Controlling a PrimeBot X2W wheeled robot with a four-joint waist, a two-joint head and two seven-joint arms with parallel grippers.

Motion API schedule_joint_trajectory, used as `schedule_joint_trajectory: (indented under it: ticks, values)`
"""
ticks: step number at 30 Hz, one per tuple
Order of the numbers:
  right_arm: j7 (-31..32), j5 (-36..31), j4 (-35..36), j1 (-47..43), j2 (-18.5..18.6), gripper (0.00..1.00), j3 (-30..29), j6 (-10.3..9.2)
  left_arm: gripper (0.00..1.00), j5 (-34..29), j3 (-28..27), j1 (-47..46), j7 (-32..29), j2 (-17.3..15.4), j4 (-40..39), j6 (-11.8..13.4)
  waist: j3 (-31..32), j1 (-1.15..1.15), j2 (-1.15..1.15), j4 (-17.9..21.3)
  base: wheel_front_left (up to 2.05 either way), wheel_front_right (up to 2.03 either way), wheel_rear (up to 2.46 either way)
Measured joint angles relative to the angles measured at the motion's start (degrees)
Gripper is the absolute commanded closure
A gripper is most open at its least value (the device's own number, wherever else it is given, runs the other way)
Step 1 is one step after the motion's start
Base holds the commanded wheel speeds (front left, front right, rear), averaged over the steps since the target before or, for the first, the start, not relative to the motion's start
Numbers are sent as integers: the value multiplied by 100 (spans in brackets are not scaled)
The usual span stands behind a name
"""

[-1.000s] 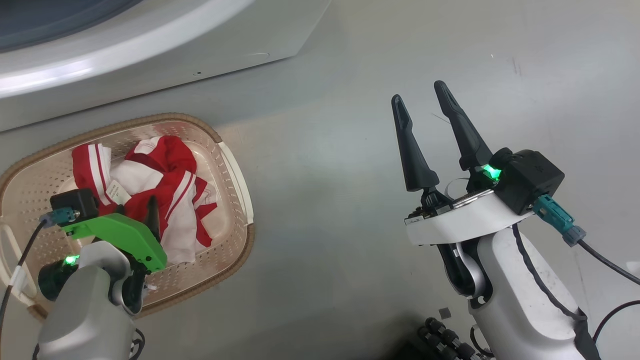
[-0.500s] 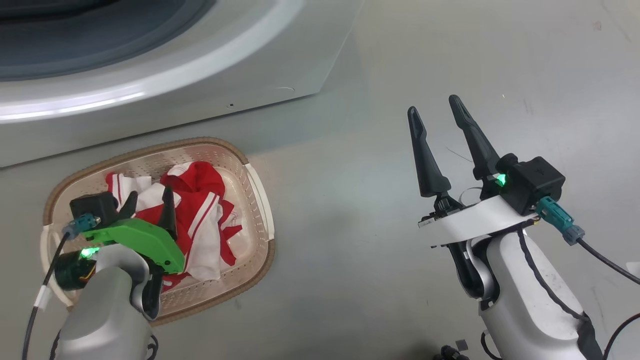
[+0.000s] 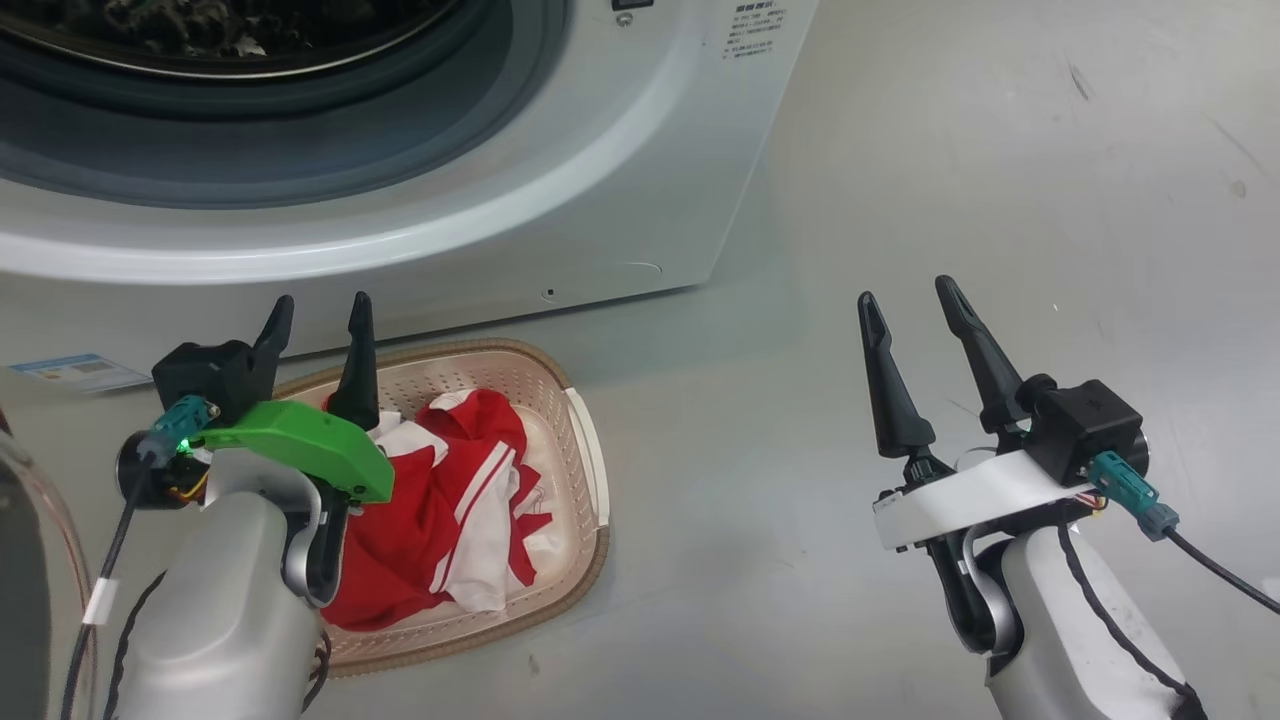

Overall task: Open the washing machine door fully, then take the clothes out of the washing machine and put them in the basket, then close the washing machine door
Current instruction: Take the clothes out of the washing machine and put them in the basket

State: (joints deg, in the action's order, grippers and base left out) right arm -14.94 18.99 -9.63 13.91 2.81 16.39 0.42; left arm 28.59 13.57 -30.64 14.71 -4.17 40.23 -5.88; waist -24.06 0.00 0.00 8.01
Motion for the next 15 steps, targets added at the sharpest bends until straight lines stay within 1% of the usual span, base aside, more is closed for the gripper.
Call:
schedule_joint_trajectory:
  ticks: [4,8,12,15]
  values:
    - [0,-4,3,-164,4,0,-163,-3,0,-118,27,14,0,30,-379,-3,216,0,0,-176,0,0,0]
    - [0,-13,-7,-283,1,0,-181,1,0,-229,-113,75,-1,21,-880,20,423,0,0,-335,0,0,0]
    - [0,-85,-18,-383,1,0,-182,11,0,-341,-231,274,-1,1,-1311,141,631,0,0,-441,0,0,0]
    - [0,-108,-25,-452,0,0,-204,54,0,-421,-247,504,-1,-19,-1555,213,778,0,0,-494,0,0,0]
